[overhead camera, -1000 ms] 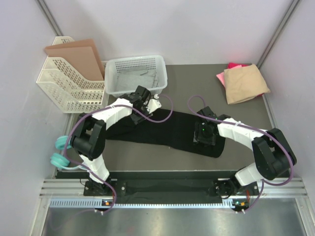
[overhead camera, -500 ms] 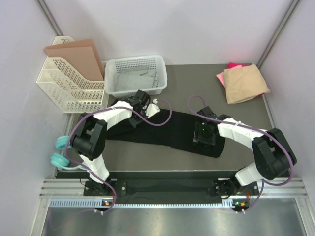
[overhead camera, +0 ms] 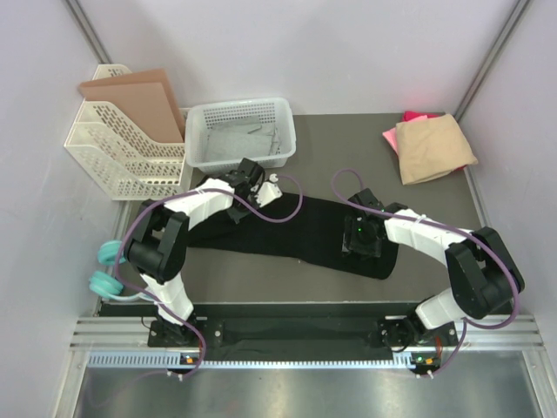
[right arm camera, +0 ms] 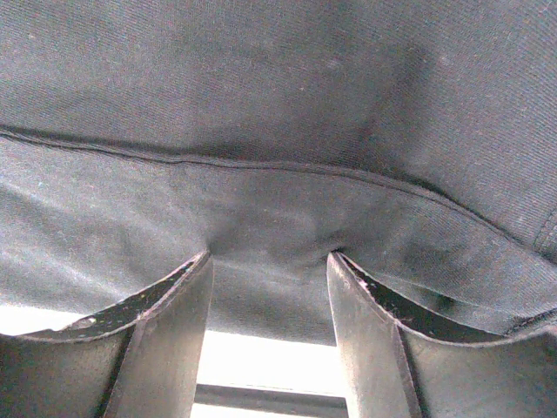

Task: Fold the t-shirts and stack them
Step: Fold the other side of the tshirt into a rectangle

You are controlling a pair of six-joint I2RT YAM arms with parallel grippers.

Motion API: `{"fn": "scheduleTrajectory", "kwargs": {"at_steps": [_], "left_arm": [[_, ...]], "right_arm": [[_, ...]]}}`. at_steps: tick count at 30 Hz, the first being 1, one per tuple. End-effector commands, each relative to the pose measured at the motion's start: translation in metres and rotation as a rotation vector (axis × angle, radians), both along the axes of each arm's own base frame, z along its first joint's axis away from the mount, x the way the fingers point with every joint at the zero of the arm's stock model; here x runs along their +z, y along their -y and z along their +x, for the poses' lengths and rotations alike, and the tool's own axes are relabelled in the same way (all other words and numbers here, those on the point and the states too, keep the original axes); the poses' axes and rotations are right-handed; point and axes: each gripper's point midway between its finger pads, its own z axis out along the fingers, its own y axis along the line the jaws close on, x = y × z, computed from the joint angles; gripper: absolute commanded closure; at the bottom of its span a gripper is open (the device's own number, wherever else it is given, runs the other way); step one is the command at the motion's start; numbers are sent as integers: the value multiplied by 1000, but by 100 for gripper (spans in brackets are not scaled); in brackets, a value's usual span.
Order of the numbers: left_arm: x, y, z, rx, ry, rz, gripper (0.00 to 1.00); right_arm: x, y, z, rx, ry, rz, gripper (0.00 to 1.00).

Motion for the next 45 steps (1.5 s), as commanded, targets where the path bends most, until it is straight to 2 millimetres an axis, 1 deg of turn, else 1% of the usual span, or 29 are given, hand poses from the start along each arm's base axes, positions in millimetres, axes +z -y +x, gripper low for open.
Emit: {"fn": "scheduleTrajectory", "kwargs": {"at_steps": [1, 2, 3, 4, 6, 7, 10, 14, 16, 17, 21, 23, 24, 26, 28, 29, 31, 32, 34, 35, 36, 37, 38, 39, 40, 41, 43, 44, 45], "left_arm": [[25, -4, 36, 15, 124, 1, 100], [28, -10, 41, 28, 140, 20, 100], [29, -12, 47, 23, 152, 35, 100], [39, -11, 59, 25, 189, 35, 100], [45, -14, 70, 20, 213, 62, 100], [53, -12, 79, 18, 236, 66, 100], [59, -11, 91, 10, 260, 84, 100], [58, -12, 99, 0, 275, 112, 100], [51, -14, 98, -15, 262, 136, 100], [53, -14, 103, -14, 286, 137, 100], [48, -21, 113, -38, 313, 205, 100], [49, -25, 118, -39, 331, 231, 100], [50, -25, 125, -47, 355, 241, 100], [53, -26, 132, -53, 376, 263, 100], [59, -23, 140, -50, 401, 261, 100], [57, -23, 143, -50, 399, 266, 100], [64, -21, 151, -43, 426, 262, 100], [62, -20, 154, -48, 427, 266, 100], [66, -19, 158, -43, 444, 268, 100], [65, -20, 160, -45, 445, 278, 96], [64, -20, 159, -45, 446, 282, 73], [62, -22, 158, -47, 444, 290, 59], [67, -21, 161, -39, 474, 285, 35], [64, -23, 159, -40, 472, 289, 14], [65, -26, 158, -33, 475, 294, 1], [72, -27, 156, -21, 489, 288, 1], [76, -30, 148, -7, 483, 285, 1], [92, -30, 143, 22, 507, 248, 1], [92, -32, 129, 21, 461, 236, 1]], "right_arm": [[-19, 4, -6, 6, -27, -12, 44], [-19, 4, -6, 8, -23, -12, 44], [-19, 4, -6, 8, -26, -14, 44], [-19, 3, -6, 10, -26, -14, 44], [-19, 3, -4, 8, -23, -12, 44], [-18, 3, -4, 8, -22, -12, 44], [-19, 3, -4, 8, -23, -12, 44], [-20, 4, -5, 7, -25, -13, 44], [-21, 5, -7, 7, -27, -15, 44], [-22, 6, -8, 5, -30, -16, 44], [-23, 6, -8, 7, -30, -15, 44], [-23, 6, -8, 5, -33, -13, 45], [-23, 6, -8, 3, -31, -15, 44], [-24, 6, -8, 3, -31, -13, 44], [-24, 7, -9, 2, -33, -14, 44], [-25, 6, -9, 2, -34, -12, 44], [-24, 6, -9, 0, -32, -9, 44], [-24, 6, -10, 0, -33, -10, 45], [-25, 7, -11, -1, -35, -12, 44], [-25, 8, -11, -3, -33, -13, 44], [-26, 8, -11, -1, -35, -12, 44], [-26, 8, -12, -1, -38, -14, 44], [-26, 8, -12, -1, -37, -13, 44], [-27, 8, -12, -2, -37, -13, 44], [-27, 8, -12, -2, -37, -12, 45], [-27, 8, -12, -2, -37, -12, 44], [-27, 8, -12, 1, -36, -14, 44], [-27, 9, -11, 2, -35, -16, 44], [-27, 9, -10, 3, -33, -17, 45]]}}
